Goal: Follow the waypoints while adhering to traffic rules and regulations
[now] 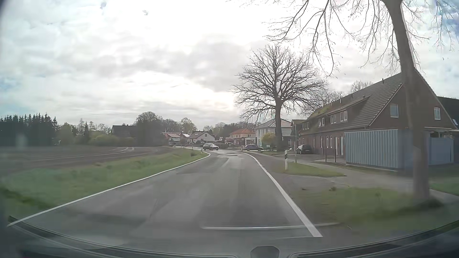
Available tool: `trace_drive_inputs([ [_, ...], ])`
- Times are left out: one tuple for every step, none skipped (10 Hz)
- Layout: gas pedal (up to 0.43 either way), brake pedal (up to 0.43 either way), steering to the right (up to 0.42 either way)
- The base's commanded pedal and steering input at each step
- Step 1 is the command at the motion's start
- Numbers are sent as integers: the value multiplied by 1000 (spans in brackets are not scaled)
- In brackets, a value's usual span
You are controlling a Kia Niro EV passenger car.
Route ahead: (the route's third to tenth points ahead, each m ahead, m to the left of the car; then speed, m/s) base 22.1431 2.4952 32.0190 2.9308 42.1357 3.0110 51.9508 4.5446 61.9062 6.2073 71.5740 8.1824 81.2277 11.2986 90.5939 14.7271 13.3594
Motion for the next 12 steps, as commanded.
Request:
trace_drive_inputs([
  [150,0,0],
  [150,0,0],
  [150,6,0],
  [150,0,0],
  [150,0,0],
  [150,0,0],
  [150,0,0],
  [150,0,0],
  [150,0,0],
  [150,0,0],
  [150,0,0],
  [150,0,0],
])
